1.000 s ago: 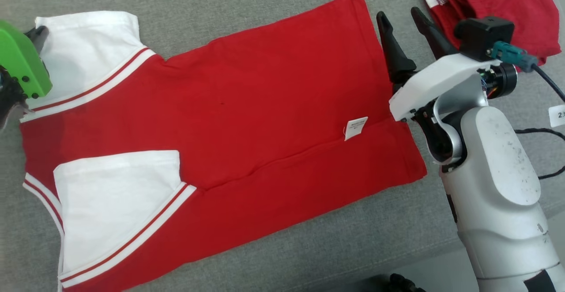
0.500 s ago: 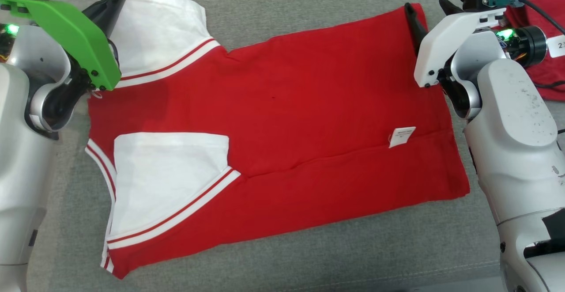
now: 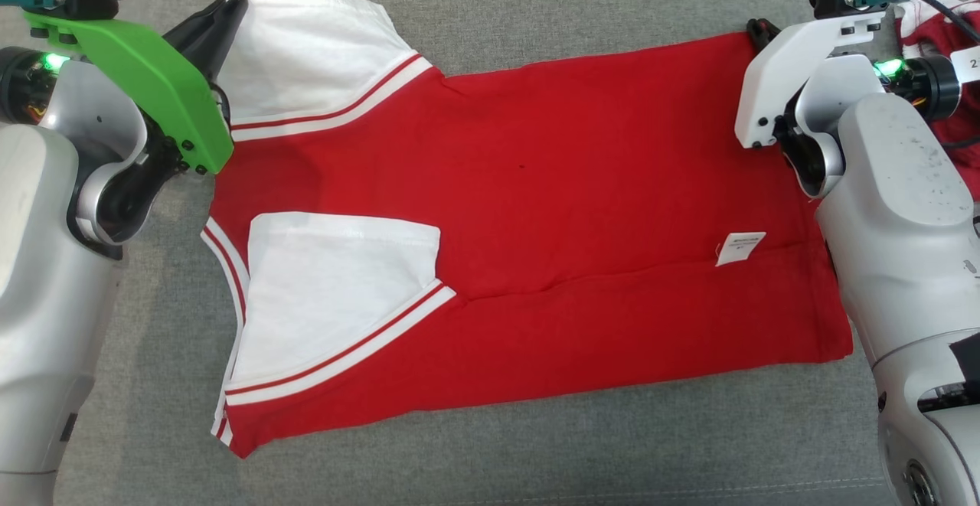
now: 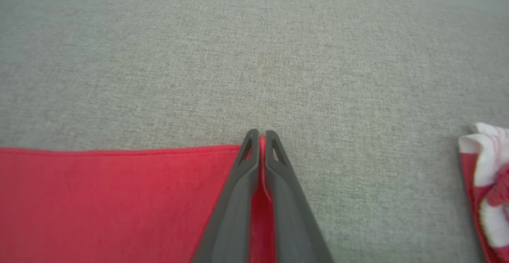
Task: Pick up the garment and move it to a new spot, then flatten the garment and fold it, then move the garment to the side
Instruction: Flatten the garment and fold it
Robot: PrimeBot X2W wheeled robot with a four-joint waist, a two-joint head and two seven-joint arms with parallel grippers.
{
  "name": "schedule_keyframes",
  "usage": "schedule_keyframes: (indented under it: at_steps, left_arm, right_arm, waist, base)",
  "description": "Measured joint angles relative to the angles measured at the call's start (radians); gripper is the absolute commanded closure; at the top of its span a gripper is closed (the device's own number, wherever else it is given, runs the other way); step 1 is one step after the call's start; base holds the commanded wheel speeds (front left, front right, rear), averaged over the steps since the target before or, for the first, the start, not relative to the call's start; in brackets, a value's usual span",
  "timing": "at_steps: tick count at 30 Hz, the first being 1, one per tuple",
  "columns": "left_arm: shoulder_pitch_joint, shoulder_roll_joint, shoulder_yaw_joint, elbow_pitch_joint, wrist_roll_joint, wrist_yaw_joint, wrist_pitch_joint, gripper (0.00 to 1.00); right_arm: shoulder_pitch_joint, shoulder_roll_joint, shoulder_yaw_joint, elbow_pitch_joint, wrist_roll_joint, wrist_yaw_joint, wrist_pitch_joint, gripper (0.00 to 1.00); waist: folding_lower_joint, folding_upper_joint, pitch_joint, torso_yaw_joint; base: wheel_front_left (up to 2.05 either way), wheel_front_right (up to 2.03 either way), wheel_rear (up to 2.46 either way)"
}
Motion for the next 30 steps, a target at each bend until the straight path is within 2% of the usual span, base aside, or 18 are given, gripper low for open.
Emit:
schedule_keyframes:
  at_steps: [9, 16, 21, 26, 30]
  left_arm:
    - [0.03, 0.022, 0.015, -0.027, -0.013, 0.0, -0.05, 1.0]
    - [0.145, 0.061, 0.035, -0.146, -0.031, 0.007, -0.088, 1.0]
    - [0.303, 0.085, 0.043, -0.289, -0.05, 0.05, -0.109, 1.0]
    - [0.49, 0.104, 0.055, -0.418, -0.065, 0.105, -0.15, 1.0]
    - [0.605, 0.098, 0.057, -0.463, -0.076, 0.134, -0.192, 1.0]
  right_arm:
    - [-0.009, 0.001, 0.046, 0.007, 0.015, 0.0, -0.093, 1.0]
    - [0.078, -0.04, 0.135, -0.084, 0.098, 0.0, -0.156, 1.0]
    - [0.201, -0.094, 0.181, -0.187, 0.159, 0.0, -0.186, 1.0]
    - [0.345, -0.133, 0.181, -0.282, 0.204, 0.0, -0.205, 1.0]
    - [0.432, -0.151, 0.16, -0.334, 0.215, 0.0, -0.22, 1.0]
  waist:
    - [0.0, 0.0, -0.026, -0.014]
    - [0.0, 0.0, -0.078, -0.022]
    - [0.0, 0.0, -0.126, -0.021]
    - [0.0, 0.0, -0.171, -0.011]
    - [0.0, 0.0, -0.199, 0.004]
  base:
    - [0.0, 0.0, 0.0]
    - [0.0, 0.0, 0.0]
    - [0.0, 0.0, 0.0]
    - [0.0, 0.0, 0.0]
    - [0.0, 0.0, 0.0]
